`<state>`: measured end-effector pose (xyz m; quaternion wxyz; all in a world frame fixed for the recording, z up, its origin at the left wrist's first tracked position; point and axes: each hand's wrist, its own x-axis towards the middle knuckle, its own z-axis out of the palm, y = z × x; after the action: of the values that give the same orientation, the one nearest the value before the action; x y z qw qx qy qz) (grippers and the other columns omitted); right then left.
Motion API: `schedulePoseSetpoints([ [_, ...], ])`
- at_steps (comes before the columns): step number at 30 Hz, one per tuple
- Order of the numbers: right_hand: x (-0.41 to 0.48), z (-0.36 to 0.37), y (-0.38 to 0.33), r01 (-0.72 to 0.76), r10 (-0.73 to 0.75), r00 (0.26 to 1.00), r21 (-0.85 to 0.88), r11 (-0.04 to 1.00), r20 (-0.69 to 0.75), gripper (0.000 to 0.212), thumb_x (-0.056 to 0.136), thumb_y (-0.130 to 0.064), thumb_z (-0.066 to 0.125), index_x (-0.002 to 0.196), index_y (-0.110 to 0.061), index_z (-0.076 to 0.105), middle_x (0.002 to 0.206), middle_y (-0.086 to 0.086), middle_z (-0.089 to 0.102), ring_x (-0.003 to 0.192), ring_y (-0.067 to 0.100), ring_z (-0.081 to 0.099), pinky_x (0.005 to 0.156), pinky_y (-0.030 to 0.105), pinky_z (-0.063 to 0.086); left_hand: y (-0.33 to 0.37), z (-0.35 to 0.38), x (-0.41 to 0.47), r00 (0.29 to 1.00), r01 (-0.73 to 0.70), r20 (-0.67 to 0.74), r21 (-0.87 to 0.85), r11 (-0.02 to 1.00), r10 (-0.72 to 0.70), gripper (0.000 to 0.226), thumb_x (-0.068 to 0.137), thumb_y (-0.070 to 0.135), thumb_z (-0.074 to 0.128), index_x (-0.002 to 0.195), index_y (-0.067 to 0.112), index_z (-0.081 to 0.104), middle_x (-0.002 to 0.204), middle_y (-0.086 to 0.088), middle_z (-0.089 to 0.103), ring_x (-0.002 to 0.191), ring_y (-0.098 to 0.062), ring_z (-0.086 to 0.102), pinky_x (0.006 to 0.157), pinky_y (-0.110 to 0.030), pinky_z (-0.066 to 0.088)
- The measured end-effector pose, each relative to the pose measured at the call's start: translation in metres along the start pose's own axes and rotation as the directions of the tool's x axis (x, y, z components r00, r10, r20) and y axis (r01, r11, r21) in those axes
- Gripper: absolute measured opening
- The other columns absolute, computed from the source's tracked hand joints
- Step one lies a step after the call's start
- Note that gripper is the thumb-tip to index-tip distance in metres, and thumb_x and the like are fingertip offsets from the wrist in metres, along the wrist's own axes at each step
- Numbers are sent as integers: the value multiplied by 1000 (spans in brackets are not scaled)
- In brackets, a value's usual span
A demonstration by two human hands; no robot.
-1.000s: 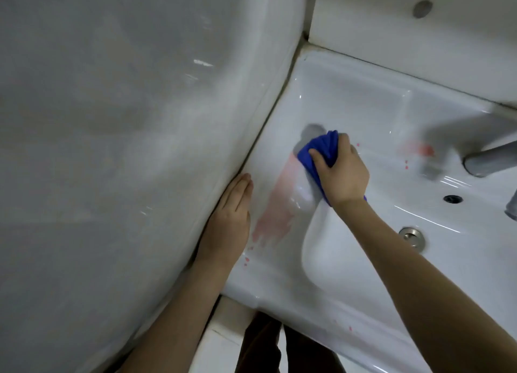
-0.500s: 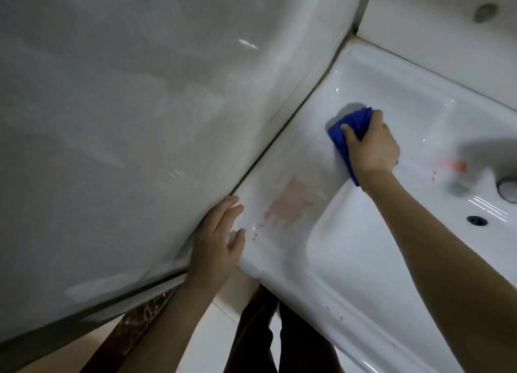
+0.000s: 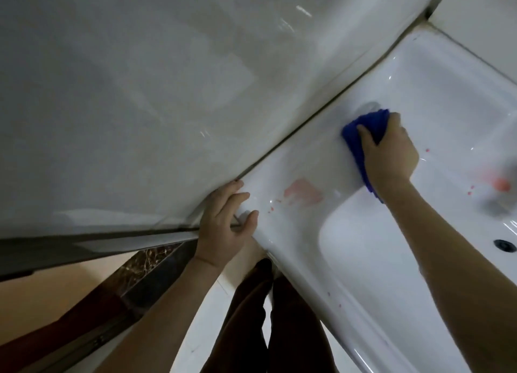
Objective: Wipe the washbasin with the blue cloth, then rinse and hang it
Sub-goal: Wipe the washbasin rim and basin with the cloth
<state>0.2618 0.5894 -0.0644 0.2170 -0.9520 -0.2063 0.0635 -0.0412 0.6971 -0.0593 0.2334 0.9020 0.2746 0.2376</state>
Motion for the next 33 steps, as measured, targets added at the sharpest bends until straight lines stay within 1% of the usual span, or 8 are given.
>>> schedulePoseSetpoints([
  [2,3,5,-10,-151,151,988,-1,989,-38,47,95,-47,46,126,-11,40,106,14,61,88,39,61,63,40,43,-2,1,0,989,-136,65,-2,991,136,20,92,13,57,94,-1,71,109,-13,69,118,-25,58,103,-34,45],
  [4,-23,10,-28,-124,124,992,-55,991,-11,51,96,-48,46,131,-11,39,106,14,61,87,38,62,61,36,36,-2,3,0,978,-175,107,-46,983,179,23,95,11,52,91,-1,71,99,-10,70,116,-25,58,99,-36,47],
  [11,-121,14,-40,394,-372,884,-24,919,285,48,94,-56,47,120,-17,39,99,5,60,75,22,56,60,33,47,-8,4,-3,983,-176,60,61,983,172,23,92,23,55,88,9,73,95,-2,73,109,-19,61,109,-39,35],
  [17,-36,12,-28,-52,52,999,-21,998,-1,54,96,-52,45,128,-9,40,106,14,64,85,38,63,63,38,41,-14,-1,5,945,-303,131,15,953,298,20,87,21,62,87,4,71,93,-7,71,95,-24,59,104,-34,41],
  [20,-69,20,-52,-21,22,997,-19,1000,74,58,95,-53,45,136,-13,36,108,12,63,88,37,62,66,38,43,-16,-1,12,939,-283,205,-2,959,278,21,86,26,57,80,9,67,83,-3,67,82,-25,57,91,-35,44],
  [25,-161,18,-57,281,-270,927,-3,960,261,41,95,-56,46,119,-23,39,94,-4,56,72,16,52,61,29,40,-20,6,12,940,-253,232,-25,967,252,23,85,27,51,72,10,60,72,-2,58,75,-22,46,75,-40,43],
  [31,-95,21,-41,-45,44,999,13,999,22,41,93,-55,48,105,-16,42,80,0,55,66,26,56,52,32,36,-26,12,12,933,-293,195,-79,953,303,22,84,28,51,71,12,60,72,-1,57,72,-24,48,76,-37,40],
  [33,-87,26,-58,-35,35,999,0,999,25,38,94,-54,48,102,-18,40,77,-2,53,62,24,53,49,30,33,-25,11,14,930,-300,197,-80,950,311,23,85,28,50,71,13,59,70,-1,56,71,-23,46,73,-37,39],
])
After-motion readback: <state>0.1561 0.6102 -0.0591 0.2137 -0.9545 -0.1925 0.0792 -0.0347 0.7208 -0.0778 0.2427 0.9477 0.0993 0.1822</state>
